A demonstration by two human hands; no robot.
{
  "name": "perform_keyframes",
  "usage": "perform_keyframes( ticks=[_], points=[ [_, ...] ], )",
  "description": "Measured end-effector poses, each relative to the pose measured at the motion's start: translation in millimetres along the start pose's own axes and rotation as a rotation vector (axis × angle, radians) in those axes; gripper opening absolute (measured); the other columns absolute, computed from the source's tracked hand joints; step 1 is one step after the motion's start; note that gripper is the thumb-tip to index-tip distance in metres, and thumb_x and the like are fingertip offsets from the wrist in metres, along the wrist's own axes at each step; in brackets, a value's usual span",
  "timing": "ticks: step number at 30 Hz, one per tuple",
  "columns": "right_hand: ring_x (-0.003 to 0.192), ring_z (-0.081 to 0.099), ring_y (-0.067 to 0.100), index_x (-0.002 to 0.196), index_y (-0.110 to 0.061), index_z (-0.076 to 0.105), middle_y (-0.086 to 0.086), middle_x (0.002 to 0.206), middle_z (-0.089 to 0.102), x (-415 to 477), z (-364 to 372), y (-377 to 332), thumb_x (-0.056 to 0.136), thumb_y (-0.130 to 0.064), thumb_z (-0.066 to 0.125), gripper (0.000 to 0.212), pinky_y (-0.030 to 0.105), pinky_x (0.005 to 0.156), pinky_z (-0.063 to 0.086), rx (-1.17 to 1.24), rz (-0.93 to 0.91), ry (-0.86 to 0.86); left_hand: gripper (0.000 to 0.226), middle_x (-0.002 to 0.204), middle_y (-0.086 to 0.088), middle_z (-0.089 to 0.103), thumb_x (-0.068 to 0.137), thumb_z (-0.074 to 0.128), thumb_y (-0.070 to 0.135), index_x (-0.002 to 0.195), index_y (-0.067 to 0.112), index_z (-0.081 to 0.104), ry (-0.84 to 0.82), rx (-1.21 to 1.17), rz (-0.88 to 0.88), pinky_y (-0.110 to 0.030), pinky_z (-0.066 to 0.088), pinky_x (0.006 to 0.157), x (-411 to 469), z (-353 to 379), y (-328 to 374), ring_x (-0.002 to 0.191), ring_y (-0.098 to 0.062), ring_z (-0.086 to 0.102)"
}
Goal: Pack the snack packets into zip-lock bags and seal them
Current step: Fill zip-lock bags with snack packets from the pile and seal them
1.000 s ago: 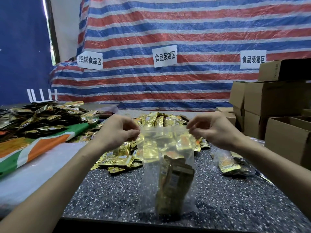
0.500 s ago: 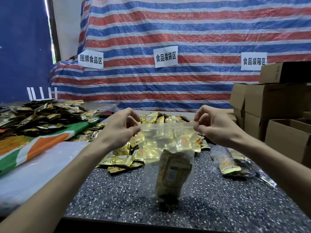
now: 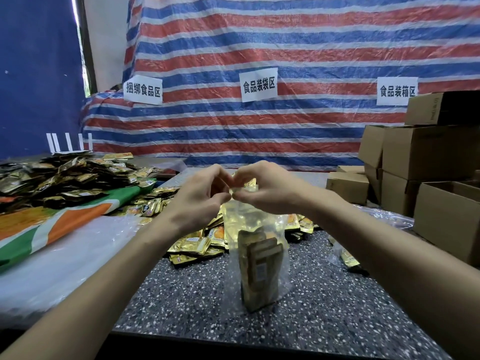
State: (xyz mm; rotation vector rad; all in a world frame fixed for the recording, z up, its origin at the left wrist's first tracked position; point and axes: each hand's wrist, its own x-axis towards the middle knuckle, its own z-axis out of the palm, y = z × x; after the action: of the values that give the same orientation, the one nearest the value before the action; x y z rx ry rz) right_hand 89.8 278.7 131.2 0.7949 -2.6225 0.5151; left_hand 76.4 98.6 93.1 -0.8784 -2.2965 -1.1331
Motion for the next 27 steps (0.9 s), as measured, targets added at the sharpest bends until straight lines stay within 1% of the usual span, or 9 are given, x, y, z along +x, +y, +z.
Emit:
perform_keyframes(
  ticks=[3,5,9,11,14,17,20,23,27],
  points=[
    [0.089,0.069,0.015,0.100,-0.013,0.077,0.000,0.094,0.075,7.1,-3.8,0.8,0.089,-0.023,0.073,0.015,0.041,0.086,0.056,0.125,0.006,-0.061,0.020,0.087,-0.004,0.062,0.090,0.066,0.002,0.100,0.019,0.061,-0.011,0.002,0.018,-0.027,0.052,0.070,-3.9,-5.2,-0.7,0.077,-0.012,0.059],
    [0.089,0.069,0.017,0.098,-0.013,0.077,0.002,0.093,0.075,7.2,-2.9,2.0,0.089,-0.024,0.073,0.015,0.041,0.084,0.055,0.135,0.002,-0.096,0.020,0.087,-0.003,0.063,0.091,0.066,0.002,0.100,0.018,0.060,-0.013,-0.001,0.025,-0.029,0.053,0.071,-5.6,-6.5,-0.6,0.078,-0.013,0.060],
    [0.090,0.066,0.010,0.095,-0.019,0.075,-0.003,0.094,0.072,8.1,3.6,2.9,0.092,-0.024,0.070,0.008,0.029,0.081,0.051,0.097,-0.007,-0.076,0.019,0.088,-0.005,0.064,0.090,0.067,0.001,0.101,0.016,0.061,0.018,-0.005,0.024,-0.033,0.055,0.074,-6.7,-5.7,-1.5,0.081,-0.018,0.063],
    [0.089,0.064,0.010,0.094,-0.020,0.073,-0.004,0.093,0.070,8.2,5.4,1.9,0.093,-0.024,0.068,0.006,0.027,0.079,0.049,0.077,-0.020,-0.070,0.016,0.089,-0.006,0.065,0.090,0.068,0.005,0.101,0.015,0.061,0.026,-0.008,-0.003,-0.034,0.055,0.074,-6.7,-6.4,-2.7,0.082,-0.019,0.064],
    [0.089,0.065,0.014,0.089,-0.021,0.071,-0.003,0.091,0.071,7.9,5.9,0.8,0.091,-0.023,0.069,0.005,0.037,0.082,0.054,0.054,-0.045,-0.056,0.001,0.083,-0.001,0.066,0.094,0.065,0.016,0.094,0.016,0.064,-0.039,0.082,-0.028,-0.028,0.049,0.065,-7.3,-6.9,-4.3,0.074,-0.012,0.061],
    [0.086,0.066,0.018,0.086,-0.016,0.074,0.002,0.088,0.072,6.7,5.3,0.0,0.088,-0.027,0.070,0.012,0.046,0.081,0.056,0.105,-0.045,-0.034,0.015,0.072,0.002,0.063,0.097,0.060,0.016,0.082,0.015,0.065,-0.047,0.162,0.013,-0.022,0.036,0.055,-9.0,-3.9,-3.8,0.058,-0.001,0.049],
    [0.079,0.063,0.020,0.086,-0.014,0.074,0.008,0.086,0.072,4.2,3.5,2.0,0.087,-0.027,0.070,0.013,0.049,0.079,0.054,0.171,-0.038,-0.044,0.014,0.070,0.000,0.064,0.094,0.062,0.011,0.080,0.011,0.066,0.019,0.167,0.050,-0.029,0.040,0.056,-9.5,-2.7,-2.0,0.058,-0.004,0.050],
    [0.085,0.065,0.032,0.090,-0.012,0.075,0.013,0.089,0.073,2.1,0.2,5.9,0.089,-0.022,0.071,0.011,0.050,0.080,0.053,0.201,-0.013,-0.057,0.012,0.069,-0.004,0.066,0.091,0.065,0.009,0.079,0.009,0.067,0.082,0.166,0.081,-0.039,0.047,0.061,-10.4,-0.9,-2.8,0.066,-0.020,0.060],
    [0.081,0.064,0.017,0.090,-0.012,0.076,0.004,0.087,0.072,-0.1,0.2,7.5,0.090,-0.023,0.070,0.012,0.037,0.075,0.053,0.167,-0.012,-0.049,0.012,0.068,-0.004,0.067,0.089,0.067,0.009,0.077,0.010,0.069,0.080,0.111,0.092,-0.036,0.050,0.061,-10.4,-0.5,-4.6,0.064,-0.018,0.062]
  ],
)
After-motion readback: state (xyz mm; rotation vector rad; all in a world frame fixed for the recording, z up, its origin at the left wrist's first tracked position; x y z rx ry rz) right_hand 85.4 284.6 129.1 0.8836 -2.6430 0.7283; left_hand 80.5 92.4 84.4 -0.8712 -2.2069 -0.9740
